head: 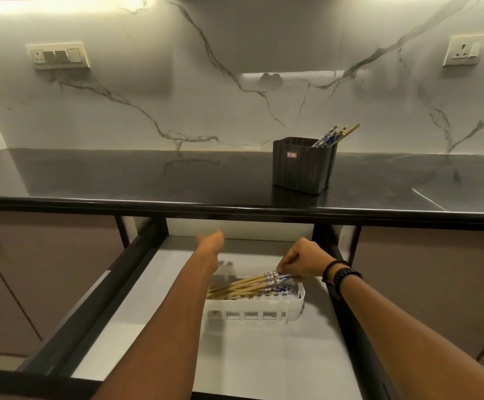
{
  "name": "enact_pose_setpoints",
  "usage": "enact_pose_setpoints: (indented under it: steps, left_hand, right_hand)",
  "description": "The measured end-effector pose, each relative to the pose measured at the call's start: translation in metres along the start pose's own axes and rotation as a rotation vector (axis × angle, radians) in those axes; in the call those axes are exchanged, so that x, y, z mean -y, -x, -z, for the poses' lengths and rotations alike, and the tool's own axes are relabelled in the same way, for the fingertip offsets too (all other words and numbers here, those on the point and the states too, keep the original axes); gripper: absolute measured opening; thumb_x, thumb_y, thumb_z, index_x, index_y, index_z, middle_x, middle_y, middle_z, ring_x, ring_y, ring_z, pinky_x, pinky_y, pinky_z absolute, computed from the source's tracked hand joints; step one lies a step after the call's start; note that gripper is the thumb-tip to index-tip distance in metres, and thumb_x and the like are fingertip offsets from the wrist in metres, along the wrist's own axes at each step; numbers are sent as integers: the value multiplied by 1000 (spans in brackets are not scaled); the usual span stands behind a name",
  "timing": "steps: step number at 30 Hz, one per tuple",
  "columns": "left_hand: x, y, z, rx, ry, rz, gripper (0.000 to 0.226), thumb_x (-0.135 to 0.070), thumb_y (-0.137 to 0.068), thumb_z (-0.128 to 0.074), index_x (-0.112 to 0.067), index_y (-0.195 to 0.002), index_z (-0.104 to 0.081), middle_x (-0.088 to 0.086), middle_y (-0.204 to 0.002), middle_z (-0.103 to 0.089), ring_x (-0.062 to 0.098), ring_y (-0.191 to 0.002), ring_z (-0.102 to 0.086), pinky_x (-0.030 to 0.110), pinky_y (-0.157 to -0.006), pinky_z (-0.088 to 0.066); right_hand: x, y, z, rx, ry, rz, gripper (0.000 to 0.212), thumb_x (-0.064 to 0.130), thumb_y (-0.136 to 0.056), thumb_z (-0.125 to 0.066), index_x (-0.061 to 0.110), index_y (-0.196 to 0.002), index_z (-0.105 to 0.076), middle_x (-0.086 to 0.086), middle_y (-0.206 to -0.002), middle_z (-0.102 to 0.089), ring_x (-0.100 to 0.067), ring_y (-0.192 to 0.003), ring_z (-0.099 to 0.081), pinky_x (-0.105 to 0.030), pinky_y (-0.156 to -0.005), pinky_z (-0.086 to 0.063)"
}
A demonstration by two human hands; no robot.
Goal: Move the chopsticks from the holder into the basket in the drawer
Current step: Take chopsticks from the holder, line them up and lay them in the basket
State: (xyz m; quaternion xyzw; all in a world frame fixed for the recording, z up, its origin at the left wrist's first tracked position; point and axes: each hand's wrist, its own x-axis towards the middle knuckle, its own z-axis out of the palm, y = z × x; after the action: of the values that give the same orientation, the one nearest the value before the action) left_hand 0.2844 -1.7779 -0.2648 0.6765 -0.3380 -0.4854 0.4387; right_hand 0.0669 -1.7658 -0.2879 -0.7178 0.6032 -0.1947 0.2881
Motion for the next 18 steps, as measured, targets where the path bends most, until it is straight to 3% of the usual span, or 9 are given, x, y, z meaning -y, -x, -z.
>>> enact_pose_setpoints:
  steps: [4, 6, 9, 14, 18]
  left_hand:
    - [2, -2, -1, 44, -49, -11, 53, -32, -100, -46, -5, -143, -33, 18, -140, -42, 32, -128, -43, 37, -98, -40]
    - [2, 0, -2, 59, -90, -25, 53, -33, -100, -46, -5, -143, -33, 18, -141, -42, 32, -128, -42, 39, -102, -38]
    - [4, -1, -4, 90, -128, -61, 52, -32, -101, -44, -5, -144, -33, 17, -143, -41, 33, -131, -40, 40, -106, -35]
    - [6, 5, -9, 118, -182, -102, 47, -31, -102, -42, -3, -139, -37, 16, -142, -43, 32, -131, -40, 41, -108, -33]
    - [8, 8, -12, 153, -203, -131, 48, -32, -102, -40, -3, -140, -37, 15, -144, -41, 31, -132, -39, 43, -109, -32]
  right_hand:
    - [6, 1, -1, 28, 126, 31, 20, 17, -87, -70, 2, -98, -76, -12, -98, -75, -21, -84, -72, -25, -74, -60]
    - [7, 2, -1, 26, 150, 43, 19, 17, -89, -68, 2, -99, -75, -12, -102, -74, -22, -89, -72, -22, -70, -59]
    - [6, 2, -1, 35, 175, 71, 18, 13, -89, -67, 2, -101, -75, -12, -105, -74, -22, -91, -72, -15, -62, -57]
    - [7, 3, -6, 59, 260, 115, 17, 3, -87, -65, 1, -101, -74, -13, -104, -74, -24, -96, -70, -33, -90, -56]
    - [7, 3, -2, 71, 217, 127, 14, 0, -85, -66, 1, -95, -75, -14, -99, -75, -16, -84, -69, -25, -82, -57]
